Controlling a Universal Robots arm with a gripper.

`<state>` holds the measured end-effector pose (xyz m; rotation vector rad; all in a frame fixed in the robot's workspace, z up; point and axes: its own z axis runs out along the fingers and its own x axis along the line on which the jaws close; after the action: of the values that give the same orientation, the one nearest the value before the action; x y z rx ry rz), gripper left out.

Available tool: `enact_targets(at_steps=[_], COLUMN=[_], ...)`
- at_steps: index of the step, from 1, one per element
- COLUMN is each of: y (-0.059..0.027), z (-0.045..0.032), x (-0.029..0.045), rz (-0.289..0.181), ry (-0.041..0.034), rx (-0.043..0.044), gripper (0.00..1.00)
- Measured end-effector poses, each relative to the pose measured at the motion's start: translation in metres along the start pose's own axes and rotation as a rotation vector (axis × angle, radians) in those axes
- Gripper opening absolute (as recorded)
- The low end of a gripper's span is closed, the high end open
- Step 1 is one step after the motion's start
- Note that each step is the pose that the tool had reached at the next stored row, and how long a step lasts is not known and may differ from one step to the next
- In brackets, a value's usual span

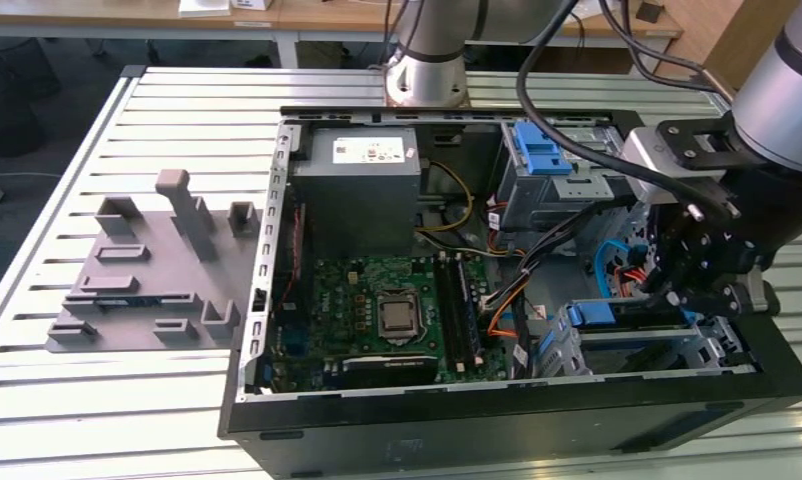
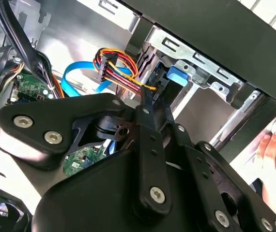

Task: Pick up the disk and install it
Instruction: 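Insert the first disk wire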

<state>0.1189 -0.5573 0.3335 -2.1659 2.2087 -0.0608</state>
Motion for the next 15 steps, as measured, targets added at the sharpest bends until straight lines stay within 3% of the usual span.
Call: enact_targets(at_steps=[5, 8, 15], y=[-0.0003, -0.0003, -0.0004], z=[-0.0046, -0.0054, -0.0073], x=[0.0000, -0.0001, 0.0000], rz=[0.000, 0.000, 0.000], ry=[-0.0020, -0.0018, -0.0018], rx=[0.0000, 0.0000, 0.0000], gripper=[0.22, 0.11, 0.11])
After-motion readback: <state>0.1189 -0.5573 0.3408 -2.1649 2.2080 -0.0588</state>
